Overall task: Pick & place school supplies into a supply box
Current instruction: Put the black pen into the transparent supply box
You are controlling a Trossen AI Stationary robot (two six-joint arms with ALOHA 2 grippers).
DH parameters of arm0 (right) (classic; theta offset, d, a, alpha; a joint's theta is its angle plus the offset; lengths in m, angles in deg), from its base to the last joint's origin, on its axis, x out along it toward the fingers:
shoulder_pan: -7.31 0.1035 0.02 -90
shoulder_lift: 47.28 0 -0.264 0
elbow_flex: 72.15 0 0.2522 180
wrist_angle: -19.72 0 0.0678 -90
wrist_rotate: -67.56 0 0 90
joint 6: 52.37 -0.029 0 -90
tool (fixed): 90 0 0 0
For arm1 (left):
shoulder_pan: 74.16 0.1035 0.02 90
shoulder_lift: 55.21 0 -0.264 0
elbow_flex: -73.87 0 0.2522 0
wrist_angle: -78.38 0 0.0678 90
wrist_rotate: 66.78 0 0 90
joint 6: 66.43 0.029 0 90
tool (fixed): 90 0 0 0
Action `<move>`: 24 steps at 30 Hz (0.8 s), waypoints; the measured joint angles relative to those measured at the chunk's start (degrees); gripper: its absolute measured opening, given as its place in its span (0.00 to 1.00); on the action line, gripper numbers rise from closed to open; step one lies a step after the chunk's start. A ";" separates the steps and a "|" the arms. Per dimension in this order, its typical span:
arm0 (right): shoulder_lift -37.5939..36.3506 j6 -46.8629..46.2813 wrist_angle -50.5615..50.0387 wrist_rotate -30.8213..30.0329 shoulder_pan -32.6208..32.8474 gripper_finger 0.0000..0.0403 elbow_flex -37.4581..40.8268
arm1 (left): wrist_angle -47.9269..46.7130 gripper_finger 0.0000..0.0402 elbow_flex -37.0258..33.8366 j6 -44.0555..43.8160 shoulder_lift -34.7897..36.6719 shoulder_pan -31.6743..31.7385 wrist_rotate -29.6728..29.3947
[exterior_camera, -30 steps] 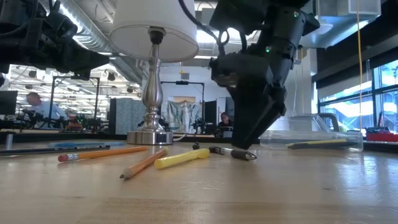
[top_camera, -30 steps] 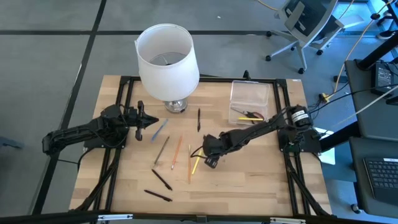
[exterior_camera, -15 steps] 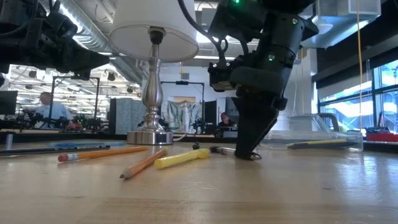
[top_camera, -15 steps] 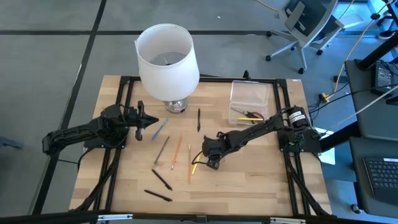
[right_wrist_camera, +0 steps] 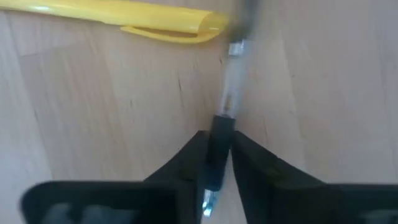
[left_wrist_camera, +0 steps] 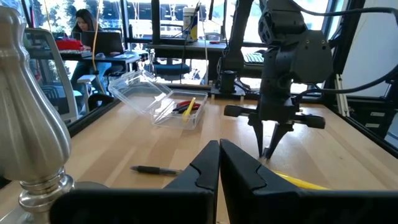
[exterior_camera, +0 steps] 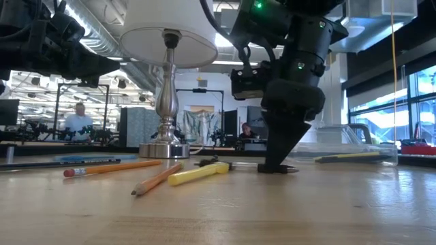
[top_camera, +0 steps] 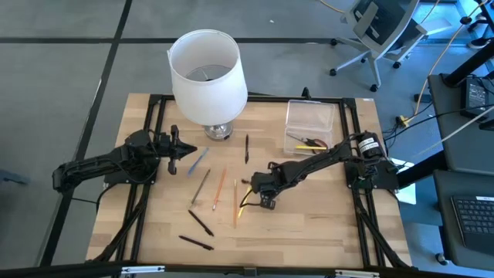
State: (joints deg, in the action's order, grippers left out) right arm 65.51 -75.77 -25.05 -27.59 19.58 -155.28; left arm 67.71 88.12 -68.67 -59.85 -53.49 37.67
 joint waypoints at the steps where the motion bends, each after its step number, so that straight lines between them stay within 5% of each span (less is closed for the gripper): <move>1: 0.00 0.58 -0.05 0.00 0.00 0.14 0.00 | 0.00 0.02 0.00 0.00 -0.02 0.01 -0.01; 24: -3.74 5.70 -5.43 3.12 -1.70 0.10 0.57 | -0.02 0.02 -0.02 0.00 -0.02 0.02 -0.01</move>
State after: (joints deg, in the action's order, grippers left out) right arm 61.77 -70.07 -30.48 -24.47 17.88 -154.71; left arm 67.69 88.10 -68.67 -59.87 -53.47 37.65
